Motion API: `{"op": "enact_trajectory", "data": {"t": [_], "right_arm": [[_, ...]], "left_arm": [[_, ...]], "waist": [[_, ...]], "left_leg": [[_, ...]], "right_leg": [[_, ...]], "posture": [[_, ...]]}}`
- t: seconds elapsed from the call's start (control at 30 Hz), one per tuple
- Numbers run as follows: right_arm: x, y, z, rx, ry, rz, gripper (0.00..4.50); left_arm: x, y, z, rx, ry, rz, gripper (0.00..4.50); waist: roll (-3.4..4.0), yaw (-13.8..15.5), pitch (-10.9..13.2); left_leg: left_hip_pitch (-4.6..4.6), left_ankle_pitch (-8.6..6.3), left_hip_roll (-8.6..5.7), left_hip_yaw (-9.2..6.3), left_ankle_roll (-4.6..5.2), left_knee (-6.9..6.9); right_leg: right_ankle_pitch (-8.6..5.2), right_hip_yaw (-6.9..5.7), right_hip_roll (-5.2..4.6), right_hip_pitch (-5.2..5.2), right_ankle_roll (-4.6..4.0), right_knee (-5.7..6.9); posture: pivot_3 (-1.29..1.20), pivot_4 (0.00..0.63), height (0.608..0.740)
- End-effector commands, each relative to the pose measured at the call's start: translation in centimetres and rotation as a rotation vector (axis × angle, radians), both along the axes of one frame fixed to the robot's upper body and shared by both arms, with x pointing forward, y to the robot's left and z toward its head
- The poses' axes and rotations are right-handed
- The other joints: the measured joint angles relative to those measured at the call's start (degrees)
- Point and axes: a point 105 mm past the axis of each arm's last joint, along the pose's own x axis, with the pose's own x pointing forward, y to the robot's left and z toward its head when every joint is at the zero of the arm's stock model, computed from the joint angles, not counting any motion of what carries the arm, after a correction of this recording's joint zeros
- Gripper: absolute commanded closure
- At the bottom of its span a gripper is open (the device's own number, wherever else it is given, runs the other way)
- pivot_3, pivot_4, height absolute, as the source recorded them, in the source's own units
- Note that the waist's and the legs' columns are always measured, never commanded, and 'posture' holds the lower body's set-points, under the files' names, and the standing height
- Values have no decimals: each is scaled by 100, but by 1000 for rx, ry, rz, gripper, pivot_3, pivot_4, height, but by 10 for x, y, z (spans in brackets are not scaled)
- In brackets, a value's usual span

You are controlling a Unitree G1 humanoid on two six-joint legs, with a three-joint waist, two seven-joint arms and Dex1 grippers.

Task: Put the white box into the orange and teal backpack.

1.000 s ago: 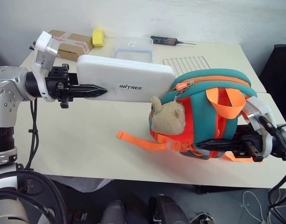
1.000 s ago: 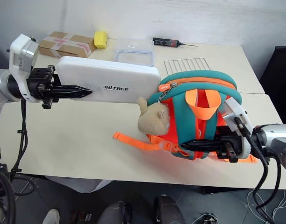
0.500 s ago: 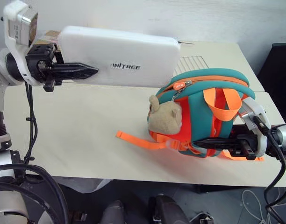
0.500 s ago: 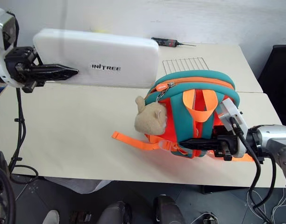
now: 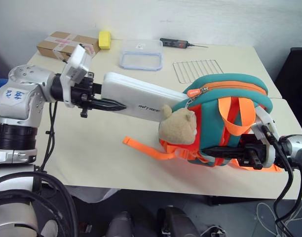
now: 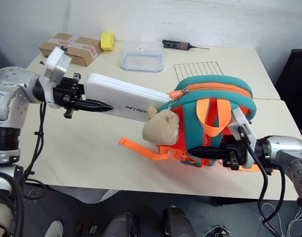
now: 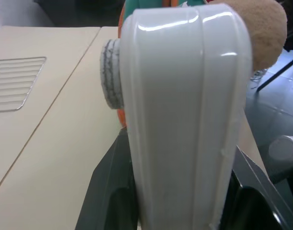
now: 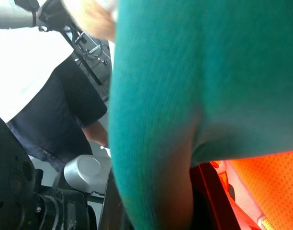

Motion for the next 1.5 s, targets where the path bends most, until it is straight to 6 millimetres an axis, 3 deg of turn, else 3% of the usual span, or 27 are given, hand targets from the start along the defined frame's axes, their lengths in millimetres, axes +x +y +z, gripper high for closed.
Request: {"op": "enact_trajectory", "data": {"t": [0.03, 0.4, 0.5, 0.6, 0.77, 0.87, 1.0, 1.23, 1.33, 1.5], "right_arm": [[1, 3, -3, -14, -22, 21, 4481], [3, 13, -7, -31, -44, 42, 4481], [3, 12, -6, -32, -46, 33, 4481], [0, 10, -7, -36, -43, 28, 4481], [-1, 7, -6, -36, -45, 10, 4481], [-1, 7, -4, -31, -48, 5, 4481], [-2, 7, -2, -29, -51, 1, 4481], [-2, 7, 2, -35, -63, -1, 4481], [-2, 7, 3, -36, -66, -3, 4481], [-2, 7, 2, -34, -71, -7, 4481]], "left_arm": [[-1, -24, 7, 27, -54, -99, 3086], [12, -96, -9, 36, -137, -213, 3086], [16, -87, -5, 55, -163, -199, 3086], [20, -64, 8, 21, -135, -146, 3086], [13, -36, 53, -184, -18, -130, 3086], [1, -31, 77, -325, 67, -180, 3086], [-4, -35, 51, -250, 116, -202, 3086], [13, -38, 6, -46, 6, -120, 3086], [15, -42, 1, -34, -4, -122, 3086], [14, -74, -1, -87, -9, -155, 3086]], "waist": [[0, 2, 0], [0, 61, 0], [0, 85, 0], [0, 68, 0], [0, -16, 0], [1, -19, 0], [2, -20, -1], [2, -17, 0], [2, -16, 0], [1, -1, 0]], "left_leg": [[0, 0, 0, 0, 0, 1], [-3, -4, -1, -1, 6, 17], [-3, -5, -1, -1, 9, 22], [-2, -5, 0, 0, 9, 22], [-2, -5, 1, -1, 8, 23], [-6, -5, 2, -1, 8, 27], [-4, -5, 2, -2, 7, 25], [-2, -5, 2, -3, 7, 32], [-2, -5, 2, -2, 7, 32], [-3, -6, 1, -2, 8, 32]], "right_leg": [[0, 0, 0, 0, 0, 0], [1, -1, -1, 1, 2, 5], [1, -1, -1, 2, 3, 6], [1, 0, 0, 1, 2, 11], [1, -1, 1, 0, 2, 18], [1, -2, 0, -3, 2, 19], [1, -1, 0, -3, 2, 21], [1, -1, 0, -2, 2, 24], [1, -1, 0, -2, 2, 24], [1, -1, 0, -1, 2, 23]], "posture": [[0, 150, 740], [0, 150, 740], [0, 150, 740], [0, 150, 740], [0, 150, 740], [0, 150, 740], [0, 150, 740], [0, 150, 740], [0, 150, 740], [0, 150, 740]]}}
